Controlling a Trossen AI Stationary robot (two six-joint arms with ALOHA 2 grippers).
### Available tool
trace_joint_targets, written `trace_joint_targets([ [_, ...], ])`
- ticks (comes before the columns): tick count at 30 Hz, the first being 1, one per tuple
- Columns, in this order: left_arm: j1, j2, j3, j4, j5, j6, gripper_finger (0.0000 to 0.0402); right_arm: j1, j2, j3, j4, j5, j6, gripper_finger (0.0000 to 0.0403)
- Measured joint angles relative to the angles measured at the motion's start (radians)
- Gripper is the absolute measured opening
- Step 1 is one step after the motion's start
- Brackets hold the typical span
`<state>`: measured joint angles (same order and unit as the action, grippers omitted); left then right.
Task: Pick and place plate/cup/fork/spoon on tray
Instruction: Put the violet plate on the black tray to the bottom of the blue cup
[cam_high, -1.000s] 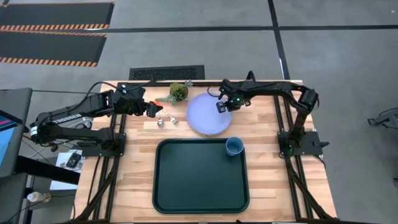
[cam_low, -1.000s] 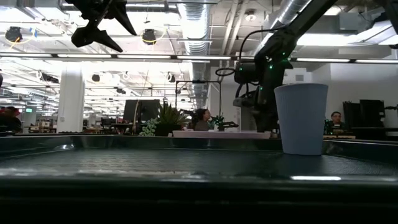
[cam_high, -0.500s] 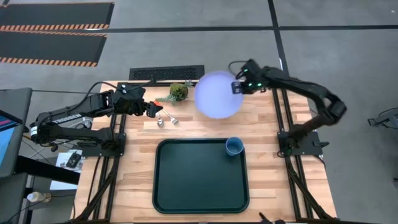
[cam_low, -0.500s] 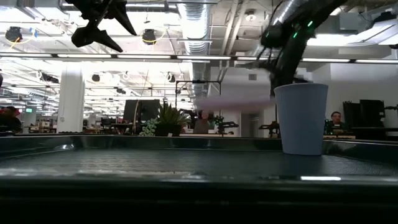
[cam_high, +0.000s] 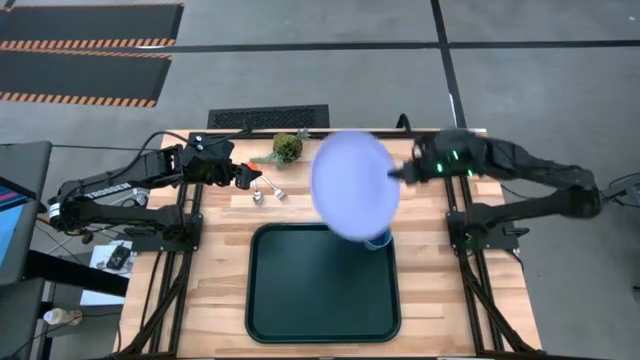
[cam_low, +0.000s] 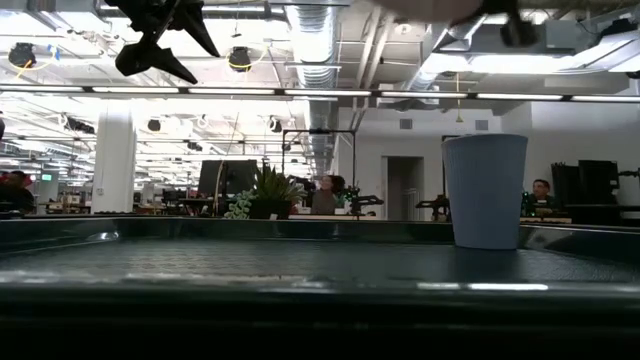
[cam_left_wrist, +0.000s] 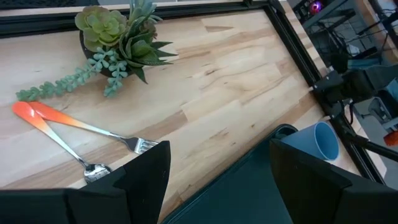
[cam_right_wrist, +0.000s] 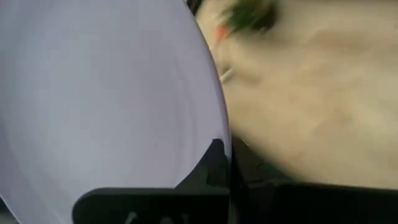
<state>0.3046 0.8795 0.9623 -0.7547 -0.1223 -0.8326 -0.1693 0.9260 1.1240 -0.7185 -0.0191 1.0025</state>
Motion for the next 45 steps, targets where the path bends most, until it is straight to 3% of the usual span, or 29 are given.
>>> trace_joint_targets([
  [4,0.000,0.000,0.000,0.000,0.015,0.000,0.0256,0.363,-0.004,0.000,0.000,0.212,0.217,0.0003],
  [9,0.000,0.000,0.000,-0.001,0.040,0.000,0.0256,0.743,0.106,0.000,0.002,0.510,0.575,0.0003],
  [13,0.000,0.000,0.000,-0.018,0.065,0.000,0.0256,0.913,0.239,0.000,0.010,0.642,0.882,0.0002],
  [16,0.000,0.000,0.000,-0.028,0.078,0.000,0.0256,0.991,0.340,0.000,0.032,0.680,1.085,0.0002],
  [20,0.000,0.000,0.000,-0.027,0.092,0.013,0.0256,1.047,0.459,0.000,0.031,0.671,1.278,0.0002],
  [26,0.000,0.000,0.000,-0.027,0.091,0.048,0.0256,1.014,0.571,0.000,0.095,0.552,1.279,0.0002],
  [33,0.000,0.000,0.000,-0.039,0.091,0.073,0.0256,0.971,0.648,0.000,0.026,0.392,1.279,0.0005],
  [45,0.000,0.000,0.000,-0.057,0.083,0.115,0.0256,0.965,0.788,0.000,-0.005,0.333,1.277,0.0006],
])
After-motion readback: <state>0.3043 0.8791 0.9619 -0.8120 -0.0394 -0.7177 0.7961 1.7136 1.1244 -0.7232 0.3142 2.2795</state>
